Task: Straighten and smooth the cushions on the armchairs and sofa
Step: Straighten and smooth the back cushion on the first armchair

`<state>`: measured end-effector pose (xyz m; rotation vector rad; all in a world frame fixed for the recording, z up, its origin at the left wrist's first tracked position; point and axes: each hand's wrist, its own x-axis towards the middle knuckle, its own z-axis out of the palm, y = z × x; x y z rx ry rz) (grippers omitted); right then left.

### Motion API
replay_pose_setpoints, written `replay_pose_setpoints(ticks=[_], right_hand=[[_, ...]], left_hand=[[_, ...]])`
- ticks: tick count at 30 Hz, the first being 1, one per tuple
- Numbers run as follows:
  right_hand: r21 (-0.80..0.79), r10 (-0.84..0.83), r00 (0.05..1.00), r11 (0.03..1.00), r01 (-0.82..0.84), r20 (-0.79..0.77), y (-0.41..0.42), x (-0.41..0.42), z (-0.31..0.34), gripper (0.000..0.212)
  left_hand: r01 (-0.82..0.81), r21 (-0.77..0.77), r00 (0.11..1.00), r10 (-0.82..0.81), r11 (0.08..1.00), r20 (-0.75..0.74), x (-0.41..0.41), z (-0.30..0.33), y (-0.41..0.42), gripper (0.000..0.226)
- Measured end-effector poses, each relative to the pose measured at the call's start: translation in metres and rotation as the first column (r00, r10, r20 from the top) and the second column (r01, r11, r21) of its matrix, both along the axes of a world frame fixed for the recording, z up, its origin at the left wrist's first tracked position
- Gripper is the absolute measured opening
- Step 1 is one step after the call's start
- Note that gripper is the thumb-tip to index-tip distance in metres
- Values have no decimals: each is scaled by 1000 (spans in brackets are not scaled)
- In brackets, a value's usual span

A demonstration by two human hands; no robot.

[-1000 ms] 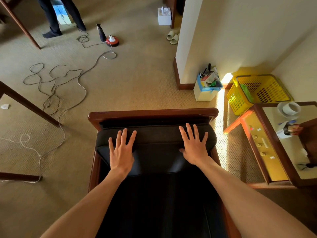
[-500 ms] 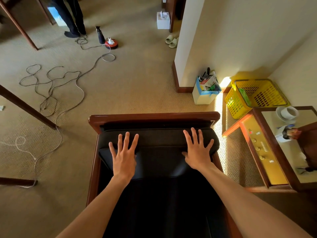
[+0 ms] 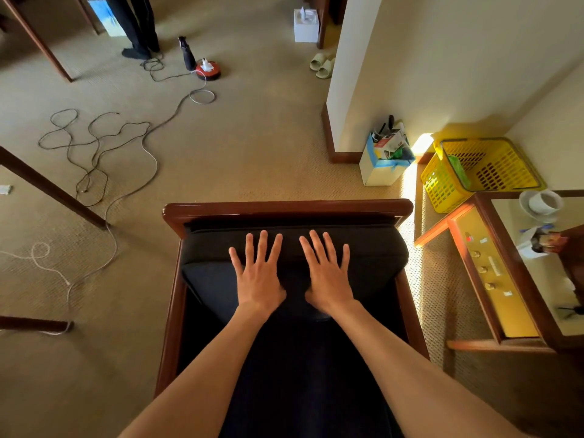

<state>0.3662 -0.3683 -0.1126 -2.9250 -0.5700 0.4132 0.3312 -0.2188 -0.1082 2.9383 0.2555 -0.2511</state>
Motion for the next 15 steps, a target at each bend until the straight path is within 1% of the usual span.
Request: replay_pose_setpoints(ticks=[3,5,9,12,15], right_hand=[[-31,2,999,1000,-3,-37,4,9,3,116],[-37,7,999,999,-9,-34,2,10,3,118],[-47,32,999,998,-33,-21,-14,20,7,120],[-68,-5,1000,998,4,-17,-34,28,8,119],[-83,-71,997,994,69,-18,-62,32,7,117]], left_hand=[[-7,12,995,8,1000,-96,13,5,-12,116],[14,21,994,-12,1000,-112,13,5,-11,120],[125,63,990,-120,990,-78,11,0,22,127],[125,48,989,-120,991,-90,9,-1,41,126],[97,35,993,-95,995,-63,2,-3,55,123]])
